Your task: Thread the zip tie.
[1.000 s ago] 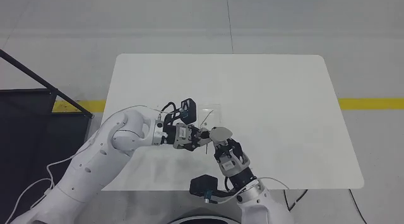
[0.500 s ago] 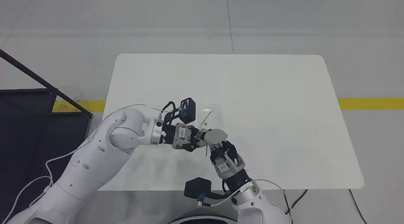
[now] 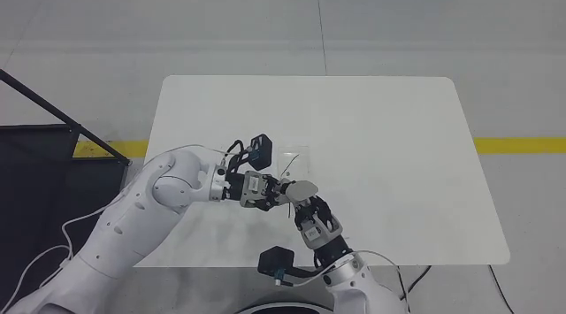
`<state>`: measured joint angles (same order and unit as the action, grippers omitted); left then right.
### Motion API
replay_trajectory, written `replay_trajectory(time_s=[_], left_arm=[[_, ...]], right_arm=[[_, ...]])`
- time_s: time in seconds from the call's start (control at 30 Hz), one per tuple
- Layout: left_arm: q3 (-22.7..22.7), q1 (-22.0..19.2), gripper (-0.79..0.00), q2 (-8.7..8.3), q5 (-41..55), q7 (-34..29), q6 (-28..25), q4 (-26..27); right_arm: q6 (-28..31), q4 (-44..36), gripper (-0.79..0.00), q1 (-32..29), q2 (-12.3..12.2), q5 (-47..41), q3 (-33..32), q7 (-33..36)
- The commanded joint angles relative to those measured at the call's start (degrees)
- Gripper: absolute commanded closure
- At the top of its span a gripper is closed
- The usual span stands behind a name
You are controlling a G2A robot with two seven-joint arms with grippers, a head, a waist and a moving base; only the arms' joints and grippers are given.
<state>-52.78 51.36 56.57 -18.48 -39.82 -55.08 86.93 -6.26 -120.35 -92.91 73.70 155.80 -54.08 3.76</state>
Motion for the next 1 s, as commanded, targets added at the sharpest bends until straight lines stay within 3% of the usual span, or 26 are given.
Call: replay_trajectory(time_s=[0.0, 0.07, 0.37, 0.6, 0.77, 0.97], left_arm=[[0.1, -0.1, 0.000, -0.02, 0.1, 0.0, 0.1, -0.1], [0.1, -0.2, 0.000, -0.04, 0.2, 0.1, 0.1, -0.3], [0.0, -0.1, 0.000, -0.15, 0.5, 1.1, 0.5, -0.6], [0.0, -0.3, 0.000, -0.21, 1.3, 1.5, 0.9, -1.2], [-0.1, -0.4, 0.000, -0.22, 1.6, 1.8, 1.1, -1.6], [-0.2, -0.4, 0.000, -0.24, 1.9, 2.4, 1.3, -1.9]], right_arm=[[0.1, 0.0, -0.077, 0.0, 0.0, -0.4, 0.0, -0.1], [0.2, 0.0, -0.157, 0.0, 0.1, -0.9, -0.1, -0.4], [0.8, -0.3, -0.129, -0.3, 0.0, -1.6, -0.7, -1.5], [1.1, -0.3, -0.172, -0.3, 0.1, -2.1, -0.7, -1.9], [1.7, -0.5, -0.249, -0.3, 0.1, -2.5, -1.0, -2.1], [2.1, -0.5, -0.243, -0.3, 0.1, -3.1, -1.1, -2.8]])
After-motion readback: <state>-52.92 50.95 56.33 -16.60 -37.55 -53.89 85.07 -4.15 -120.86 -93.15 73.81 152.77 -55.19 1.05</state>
